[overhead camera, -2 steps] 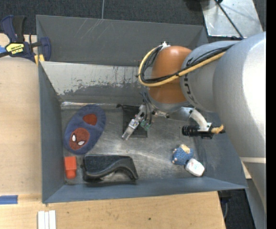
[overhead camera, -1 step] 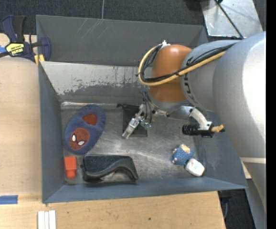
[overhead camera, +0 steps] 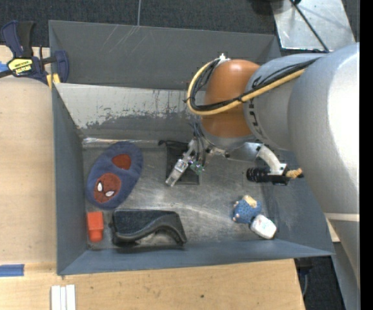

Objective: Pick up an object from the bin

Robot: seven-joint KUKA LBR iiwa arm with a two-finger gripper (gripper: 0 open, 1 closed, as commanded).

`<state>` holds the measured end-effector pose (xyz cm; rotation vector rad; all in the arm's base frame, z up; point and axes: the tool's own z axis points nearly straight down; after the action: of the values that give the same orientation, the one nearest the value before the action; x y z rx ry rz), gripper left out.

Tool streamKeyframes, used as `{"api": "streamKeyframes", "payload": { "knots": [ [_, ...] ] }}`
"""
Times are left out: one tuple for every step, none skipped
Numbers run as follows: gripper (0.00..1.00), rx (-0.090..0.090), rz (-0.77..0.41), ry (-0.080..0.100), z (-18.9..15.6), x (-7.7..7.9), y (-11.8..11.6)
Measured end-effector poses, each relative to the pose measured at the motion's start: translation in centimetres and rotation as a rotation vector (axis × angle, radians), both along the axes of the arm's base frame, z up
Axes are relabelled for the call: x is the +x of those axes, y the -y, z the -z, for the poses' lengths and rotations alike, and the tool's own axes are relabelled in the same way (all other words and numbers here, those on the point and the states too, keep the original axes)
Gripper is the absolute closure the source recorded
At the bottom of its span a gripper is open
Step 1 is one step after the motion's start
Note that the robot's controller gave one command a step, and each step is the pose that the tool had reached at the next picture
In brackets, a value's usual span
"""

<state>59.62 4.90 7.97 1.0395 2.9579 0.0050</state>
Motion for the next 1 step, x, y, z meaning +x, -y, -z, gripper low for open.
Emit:
{"api": "streamKeyframes", "payload": {
  "knots": [
    [0.00,0.000,-0.001,0.001,-0.08,0.11,0.02]
  ]
}}
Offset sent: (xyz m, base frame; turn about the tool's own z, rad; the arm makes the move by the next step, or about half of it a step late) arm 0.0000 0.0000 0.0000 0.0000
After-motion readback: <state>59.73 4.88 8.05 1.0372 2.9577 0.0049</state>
